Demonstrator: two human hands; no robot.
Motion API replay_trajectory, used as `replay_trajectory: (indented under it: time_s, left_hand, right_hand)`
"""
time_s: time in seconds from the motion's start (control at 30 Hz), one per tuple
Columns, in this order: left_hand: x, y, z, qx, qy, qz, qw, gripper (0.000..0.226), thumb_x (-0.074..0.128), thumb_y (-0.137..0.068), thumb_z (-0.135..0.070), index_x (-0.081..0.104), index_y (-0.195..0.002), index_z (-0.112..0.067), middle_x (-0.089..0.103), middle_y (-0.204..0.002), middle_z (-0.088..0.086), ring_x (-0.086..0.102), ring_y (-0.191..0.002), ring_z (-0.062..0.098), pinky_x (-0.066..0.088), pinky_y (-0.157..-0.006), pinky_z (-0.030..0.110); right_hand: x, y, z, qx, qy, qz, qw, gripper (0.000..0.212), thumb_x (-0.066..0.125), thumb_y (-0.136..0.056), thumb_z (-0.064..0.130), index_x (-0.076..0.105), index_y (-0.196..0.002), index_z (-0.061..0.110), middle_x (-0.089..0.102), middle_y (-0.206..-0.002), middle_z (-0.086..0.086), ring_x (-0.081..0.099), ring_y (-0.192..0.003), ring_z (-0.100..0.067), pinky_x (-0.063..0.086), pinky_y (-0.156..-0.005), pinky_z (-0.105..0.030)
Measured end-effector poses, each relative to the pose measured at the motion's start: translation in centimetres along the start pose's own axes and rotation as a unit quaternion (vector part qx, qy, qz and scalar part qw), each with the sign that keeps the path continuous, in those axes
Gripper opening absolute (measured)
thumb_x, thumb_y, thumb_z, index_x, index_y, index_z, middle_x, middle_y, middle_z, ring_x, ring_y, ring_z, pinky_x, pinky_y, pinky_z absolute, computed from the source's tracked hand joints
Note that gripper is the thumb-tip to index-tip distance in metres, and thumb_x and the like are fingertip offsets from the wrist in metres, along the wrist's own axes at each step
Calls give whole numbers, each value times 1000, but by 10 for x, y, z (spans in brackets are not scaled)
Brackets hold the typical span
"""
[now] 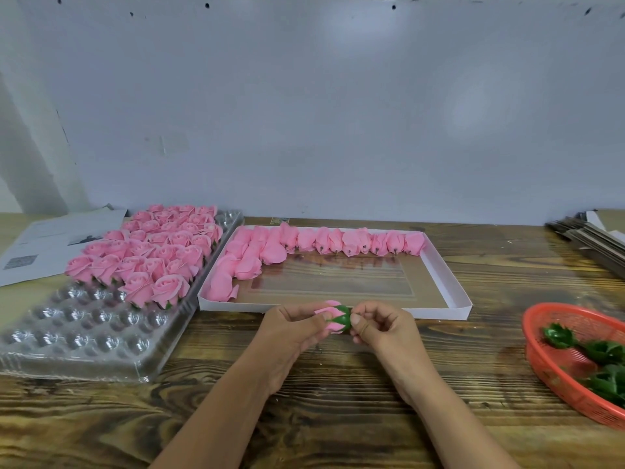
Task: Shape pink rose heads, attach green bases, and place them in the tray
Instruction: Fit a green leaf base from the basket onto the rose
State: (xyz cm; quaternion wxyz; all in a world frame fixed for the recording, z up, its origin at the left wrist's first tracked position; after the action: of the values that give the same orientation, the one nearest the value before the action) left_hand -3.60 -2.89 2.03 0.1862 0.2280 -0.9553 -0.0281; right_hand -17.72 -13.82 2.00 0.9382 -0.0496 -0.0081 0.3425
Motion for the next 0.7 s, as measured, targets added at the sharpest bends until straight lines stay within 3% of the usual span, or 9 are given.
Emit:
replay_trajectory:
  time_s: [0.13, 0.2, 0.3, 0.37, 0.4, 0.47, 0.57, 0.7]
  left_hand:
    - [3, 0, 1, -9, 4, -20, 1000, 26, 79, -76, -16, 81, -102, -12, 77, -111, 12, 73, -107, 20, 58, -79, 20]
    - [4, 0, 1, 0, -5, -36, 999, 18, 76, -82, -11, 82, -100, -14, 77, -109, 10, 73, -106, 19, 59, -79, 21]
    - [5, 0, 4, 18, -60, -47, 997, 21, 75, -88, -7, 80, -107, -14, 78, -108, 7, 73, -106, 18, 59, -86, 26]
    - [8, 1, 5, 37, -99, -57, 993, 26, 75, -89, -9, 76, -113, -18, 78, -108, 2, 73, -105, 16, 60, -84, 26]
    - [9, 1, 5, 49, -104, -61, 991, 31, 76, -89, -11, 72, -118, -21, 78, -108, 0, 73, -104, 15, 60, -81, 25]
    - [11, 1, 4, 79, -102, -47, 991, 47, 80, -85, -18, 64, -128, -28, 77, -111, -4, 73, -103, 13, 58, -78, 22]
    - [13, 4, 2, 124, -171, -17, 977, 65, 89, -73, -37, 60, -131, -36, 74, -118, -9, 68, -110, 9, 56, -87, 23]
    - [19, 8, 5, 114, -192, 38, 974, 48, 89, -73, -34, 68, -116, -29, 75, -111, -5, 69, -107, 7, 53, -85, 16]
  right_hand:
    - [0, -1, 1, -43, 79, -24, 996, 20, 67, -89, -2, 76, -88, 16, 73, -78, -10, 64, -71, -17, 56, -73, -32]
    - [2, -1, 1, -70, 105, -19, 992, 24, 70, -86, -1, 76, -92, 22, 75, -81, -1, 66, -73, -11, 54, -72, -22]
    - [5, 2, 0, -82, 123, 18, 989, 29, 80, -81, 7, 74, -100, 28, 75, -89, 14, 67, -79, -5, 52, -72, -13]
    - [6, 2, -2, -80, 136, 18, 987, 31, 79, -82, 7, 73, -102, 30, 75, -94, 16, 69, -85, -9, 55, -78, -18]
    - [6, 1, -3, -66, 109, 15, 992, 30, 78, -83, 6, 74, -102, 28, 77, -95, 11, 71, -87, -14, 57, -81, -25]
    - [5, 0, -3, 2, -49, 23, 999, 24, 76, -83, 6, 76, -104, 17, 78, -98, -5, 73, -92, -23, 59, -86, -36]
    - [5, -1, -2, 125, -291, 83, 945, 35, 70, -80, 10, 72, -113, -1, 73, -111, -22, 73, -98, -27, 60, -84, -32]
    - [14, 6, 2, 190, -352, 183, 898, 33, 63, -89, 6, 68, -119, -7, 66, -121, -27, 70, -101, -26, 59, -90, -33]
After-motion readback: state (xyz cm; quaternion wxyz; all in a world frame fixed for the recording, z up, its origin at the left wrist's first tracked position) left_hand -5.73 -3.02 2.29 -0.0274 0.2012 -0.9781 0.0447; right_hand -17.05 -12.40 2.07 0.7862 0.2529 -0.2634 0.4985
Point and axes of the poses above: each hand's wrist, its own y-axis away from the middle knuckle, its own x-axis out of the palm, z = x × y, the point moved 1 cm from there along -y, towards the middle knuckle
